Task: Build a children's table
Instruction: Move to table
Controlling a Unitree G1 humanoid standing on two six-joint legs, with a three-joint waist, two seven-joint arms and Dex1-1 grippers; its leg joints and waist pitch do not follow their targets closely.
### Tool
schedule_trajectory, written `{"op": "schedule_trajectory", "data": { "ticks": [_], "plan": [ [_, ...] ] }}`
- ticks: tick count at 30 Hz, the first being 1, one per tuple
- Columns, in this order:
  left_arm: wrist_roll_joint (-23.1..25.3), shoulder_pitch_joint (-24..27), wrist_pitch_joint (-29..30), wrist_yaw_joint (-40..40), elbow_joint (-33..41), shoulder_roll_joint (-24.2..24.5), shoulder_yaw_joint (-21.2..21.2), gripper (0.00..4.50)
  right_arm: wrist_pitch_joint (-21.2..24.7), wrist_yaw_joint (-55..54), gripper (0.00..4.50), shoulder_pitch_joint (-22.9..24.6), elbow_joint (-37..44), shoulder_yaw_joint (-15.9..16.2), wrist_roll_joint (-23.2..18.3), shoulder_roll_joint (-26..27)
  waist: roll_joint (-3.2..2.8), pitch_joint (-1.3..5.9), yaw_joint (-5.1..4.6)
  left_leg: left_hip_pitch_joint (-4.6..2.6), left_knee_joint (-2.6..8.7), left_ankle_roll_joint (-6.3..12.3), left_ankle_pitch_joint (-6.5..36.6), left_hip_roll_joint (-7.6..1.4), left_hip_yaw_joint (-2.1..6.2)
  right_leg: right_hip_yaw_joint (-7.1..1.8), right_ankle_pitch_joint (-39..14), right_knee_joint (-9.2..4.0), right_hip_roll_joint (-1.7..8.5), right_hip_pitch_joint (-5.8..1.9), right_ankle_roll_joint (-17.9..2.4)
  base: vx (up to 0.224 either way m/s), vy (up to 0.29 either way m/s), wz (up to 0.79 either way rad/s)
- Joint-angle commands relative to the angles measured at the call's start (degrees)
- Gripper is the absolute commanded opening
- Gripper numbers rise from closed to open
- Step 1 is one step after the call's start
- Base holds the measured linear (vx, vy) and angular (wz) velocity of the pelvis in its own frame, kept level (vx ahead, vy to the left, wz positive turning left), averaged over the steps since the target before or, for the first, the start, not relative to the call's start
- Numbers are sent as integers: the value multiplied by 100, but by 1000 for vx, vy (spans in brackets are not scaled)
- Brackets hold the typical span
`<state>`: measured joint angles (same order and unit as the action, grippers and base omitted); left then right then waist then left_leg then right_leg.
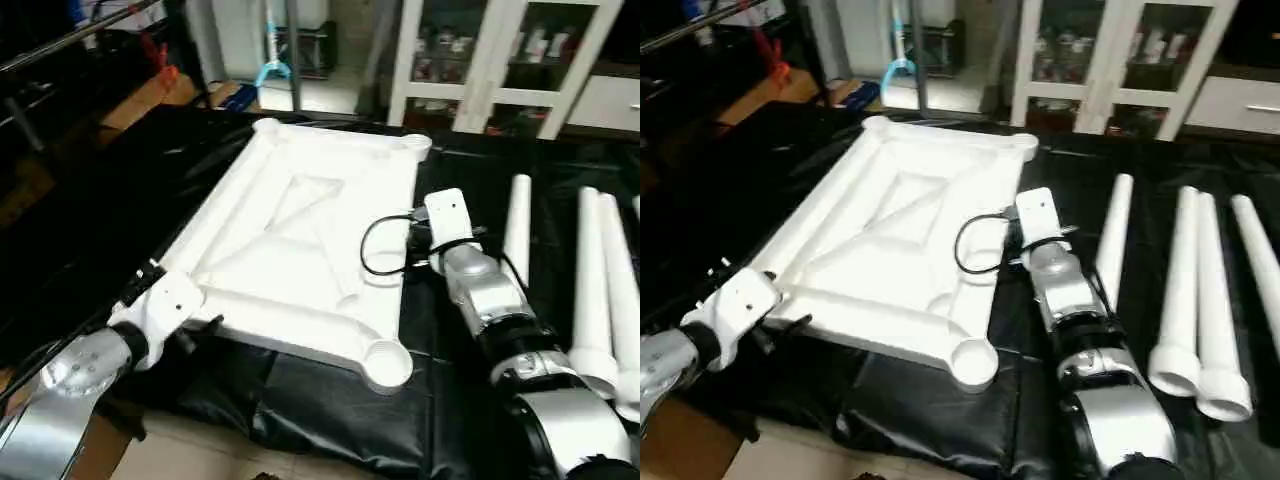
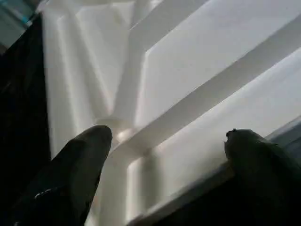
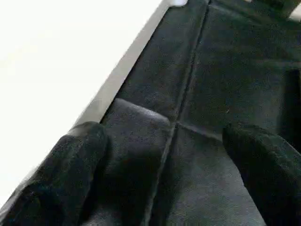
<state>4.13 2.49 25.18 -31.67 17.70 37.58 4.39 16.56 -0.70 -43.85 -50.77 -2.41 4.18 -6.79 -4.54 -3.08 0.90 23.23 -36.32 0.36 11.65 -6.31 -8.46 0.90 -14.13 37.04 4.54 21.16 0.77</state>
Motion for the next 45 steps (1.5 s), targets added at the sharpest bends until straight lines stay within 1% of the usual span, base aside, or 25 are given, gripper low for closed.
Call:
{"op": "schedule_trajectory", "data": {
  "ticks": [1, 2, 3, 4, 6, 8, 11, 12, 13, 15, 17, 21, 23, 24, 27, 30, 32, 35, 37, 38, 41, 42, 43, 44, 45],
  "plan": [
    [-134, 220, 203, -226, 178, -24, 260, 442, -278, 350, 450, -328, -145, 42, -252, 315, 75, 301, 18, -120, 608, -78, 1677, -531, 236, -161, -155, -387, 417, -106, -1457, 0, 0, 0],
    [-174, 260, 235, -238, 266, -49, 257, 442, -321, 415, 450, -382, -220, 42, -273, 367, 68, 314, -6, -73, 591, 11, 1432, -533, 236, -164, 38, -369, 456, -155, -1512, 0, 0, 0],
    [-219, 303, 275, -255, 371, -83, 259, 442, -365, 487, 450, -444, -311, 43, -294, 427, 97, 316, -17, -57, 580, 82, 1286, -533, 221, -160, 156, -364, 456, -162, -1536, 0, 0, 0],
    [-244, 325, 300, -263, 436, -113, 270, 442, -402, 526, 450, -484, -378, 49, -293, 464, 83, 326, -31, -46, 556, 206, 1018, -529, 213, -146, 368, -347, 450, -173, -1579, 0, 0, 0],
    [-281, 362, 336, -260, 550, -184, 324, 442, -546, 605, 450, -572, -538, 76, -267, 538, 76, 356, -20, -69, 505, 396, 615, -540, 169, -132, 743, -320, 430, -153, -1690, 0, 0, 0],
    [-309, 361, 391, -200, 674, -353, 494, 442, -743, 634, 450, -747, -794, 46, -261, 641, 110, 359, -13, -74, 479, 528, 355, -545, 139, -119, 995, -304, 407, -140, -1769, 0, 0, 0],
    [-260, 264, 430, -92, 736, -628, 805, 442, -1019, 599, 450, -1014, -1096, -60, -304, 760, 108, 350, 7, -100, 471, 612, 359, -575, 110, -130, 940, -308, 413, -118, -1878, 0, 0, 0],
    [-254, 226, 440, -75, 733, -708, 865, 442, -1089, 583, 450, -1069, -1147, -80, -316, 777, 107, 346, 18, -113, 480, 596, 383, -588, 104, -126, 906, -306, 397, -112, -1878, 0, 0, 0],
    [-240, 174, 436, -57, 721, -791, 941, 442, -1158, 561, 450, -1117, -1180, -99, -327, 792, 158, 335, 12, -108, 490, 600, 406, -598, 94, -127, 878, -310, 393, -107, -1875, 0, 0, 0],
    [-144, 27, 438, 40, 630, -972, 1100, 442, -1316, 485, 450, -1213, -1260, -128, -336, 793, 133, 318, 29, -128, 506, 530, 561, -603, 81, -131, 695, -315, 384, -84, -1847, 0, 0, 0],
    [-64, -64, 432, 122, 549, -1074, 1176, 442, -1396, 447, 450, -1256, -1293, -154, -343, 787, 128, 299, 71, -183, 541, 349, 826, -617, 62, -135, 439, -343, 356, -48, -1757, 0, 0, 0],
    [421, -495, 232, 597, -33, -1300, 1246, 442, -1584, 416, 450, -1268, -1241, -307, -434, 669, 160, 276, 176, -232, 578, 55, 1214, -615, 17, -165, 116, -389, 333, -6, -1528, 0, 0, 0],
    [539, -628, 141, 754, -206, -1307, 1180, 442, -1684, 440, 450, -1233, -1190, -304, -423, 610, 156, 266, 193, -193, 614, -84, 1265, -619, 37, -159, 45, -389, 347, -20, -1402, 0, 0, 0],
    [580, -747, 52, 878, -327, -1306, 1122, 442, -1789, 497, 450, -1187, -1113, -316, -454, 565, 169, 277, 200, -210, 619, -201, 1342, -611, 36, -157, 84, -383, 341, -10, -1315, 0, 0, 0],
    [591, -924, -83, 1023, -508, -1346, 1032, 442, -1871, 595, 450, -1041, -808, -317, -484, 495, 184, 271, 192, -194, 626, -246, 1416, -603, 35, -167, 68, -392, 350, -17, -1264, 0, 0, 0],
    [689, -1072, -224, 1100, -729, -1330, 1028, 442, -1838, 747, 450, -837, -369, -304, -540, 434, 203, 289, 185, -177, 600, -127, 1169, -603, 37, -175, 355, -381, 360, -39, -1276, 0, 0, 0],
    [755, -1283, -393, 1154, -1008, -1337, 1000, 442, -1624, 1003, 450, -295, 586, -152, -492, 231, 195, 266, 196, -166, 599, -55, 1068, -601, 32, -175, 459, -402, 348, -34, -1254, 0, 0, 0],
    [626, -1374, -449, 1163, -1003, -1466, 937, 442, -1466, 1157, 450, 60, 1103, -96, -487, 84, 198, 283, 211, -185, 582, -35, 876, -611, 38, -173, 737, -383, 337, -51, -1233, 0, 0, 0],
    [547, -1448, -470, 1188, -1023, -1601, 946, 442, -1322, 1099, 450, 256, 1367, -155, -514, -4, 194, 280, 216, -184, 580, -14, 832, -610, 32, -172, 792, -389, 341, -54, -1354, 0, 0, 0],
    [494, -1524, -517, 1197, -1043, -1738, 1019, 442, -1105, 1040, 450, 458, 1716, -237, -557, -77, 165, 268, 222, -190, 590, -29, 906, -615, 34, -172, 717, -406, 337, -47, -1375, 0, 0, 0],
    [429, -1636, -587, 1239, -1117, -2012, 1153, 442, -468, 928, 450, 732, 2350, -400, -658, -150, 187, 262, 227, -186, 606, -33, 971, -624, 48, -180, 642, -416, 350, -70, -1371, 0, 0, 0],
    [422, -1661, -619, 1239, -1127, -2073, 1188, 442, -145, 911, 450, 809, 2595, -398, -644, -177, 128, 251, 223, -186, 605, -56, 1006, -622, 53, -181, 607, -418, 350, -56, -1373, 0, 0, 0],
    [419, -1676, -643, 1236, -1131, -2106, 1210, 442, 68, 903, 450, 859, 2757, -390, -629, -196, 164, 235, 209, -181, 616, -59, 1042, -619, 48, -180, 561, -441, 330, -60, -1343, 0, 0, 0],
    [382, -1680, -674, 1203, -1084, -2137, 1229, 442, 433, 855, 450, 893, 2930, -366, -562, -230, 110, 233, 215, -174, 614, -81, 997, -612, 66, -184, 562, -421, 339, -81, -1329, 0, 0, 0],
    [331, -1676, -694, 1172, -1018, -2159, 1225, 442, 730, 806, 450, 900, 3031, -373, -536, -250, 156, 235, 195, -172, 615, -89, 1033, -614, 55, -185, 510, -438, 350, -79, -1347, 0, 0, 0]
  ]
}}
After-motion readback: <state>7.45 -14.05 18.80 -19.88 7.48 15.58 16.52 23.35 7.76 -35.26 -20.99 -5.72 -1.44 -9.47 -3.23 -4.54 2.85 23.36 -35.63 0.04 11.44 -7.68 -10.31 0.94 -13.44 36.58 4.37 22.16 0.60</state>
